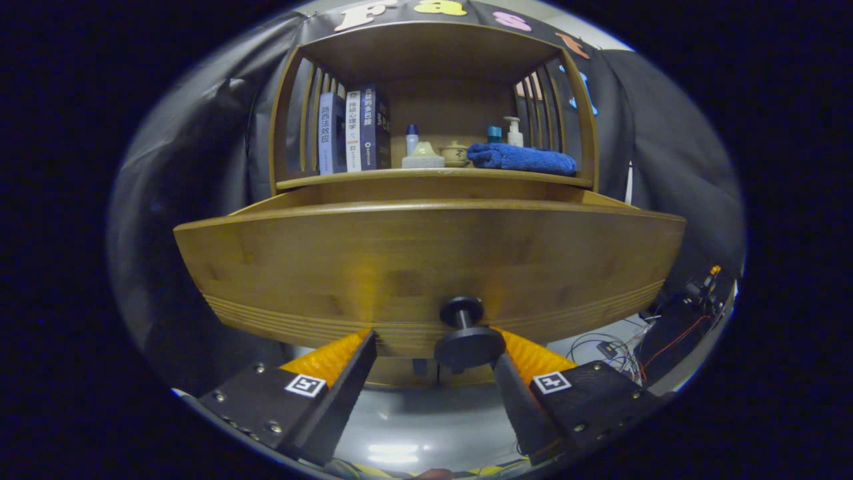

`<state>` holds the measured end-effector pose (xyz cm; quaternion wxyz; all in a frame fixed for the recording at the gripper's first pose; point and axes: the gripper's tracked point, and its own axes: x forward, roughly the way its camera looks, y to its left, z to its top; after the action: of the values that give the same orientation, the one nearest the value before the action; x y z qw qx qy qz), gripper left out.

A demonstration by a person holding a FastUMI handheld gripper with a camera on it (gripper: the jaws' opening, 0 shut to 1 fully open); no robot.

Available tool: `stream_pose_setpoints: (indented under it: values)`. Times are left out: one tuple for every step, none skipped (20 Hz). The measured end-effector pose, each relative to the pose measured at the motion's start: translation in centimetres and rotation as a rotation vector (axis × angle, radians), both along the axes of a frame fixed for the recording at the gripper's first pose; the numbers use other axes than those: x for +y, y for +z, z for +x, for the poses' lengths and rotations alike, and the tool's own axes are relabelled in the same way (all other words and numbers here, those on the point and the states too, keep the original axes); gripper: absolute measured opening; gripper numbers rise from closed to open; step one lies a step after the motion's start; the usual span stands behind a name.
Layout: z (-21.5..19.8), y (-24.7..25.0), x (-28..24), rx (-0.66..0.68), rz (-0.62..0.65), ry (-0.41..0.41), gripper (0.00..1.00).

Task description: Pull open the drawer, take out the items inside it, and place them on the countertop above the cabinet.

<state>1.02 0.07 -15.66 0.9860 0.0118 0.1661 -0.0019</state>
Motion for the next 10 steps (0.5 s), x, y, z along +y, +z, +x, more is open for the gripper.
stream_pose_setpoints:
  values:
    - [0.0, 0.1, 0.2, -0.002, 0.004, -0.001, 0.97]
    - [0.1, 0.0, 0.1, 0.005, 0.002, 0.000, 0.97]
    - [0.2, 0.0, 0.1, 0.010, -0.004, 0.002, 0.97]
    - [0.3, 0.0, 0.1, 0.018, -0.010, 0.006, 0.97]
    - [0.7, 0.2, 0.0, 0.016, -0.009, 0.006, 0.97]
    - [1.0, 0.2, 0.0, 0.021, -0.012, 0.008, 0.97]
    - [1.3, 0.2, -0.2, 0.017, -0.016, 0.012, 0.97]
    - [1.6, 0.3, -0.3, 0.017, -0.011, 0.016, 0.97]
    - [2.1, 0.3, -0.2, 0.013, -0.014, 0.018, 0.97]
    - [2.6, 0.4, -0.2, 0.008, -0.015, 0.018, 0.97]
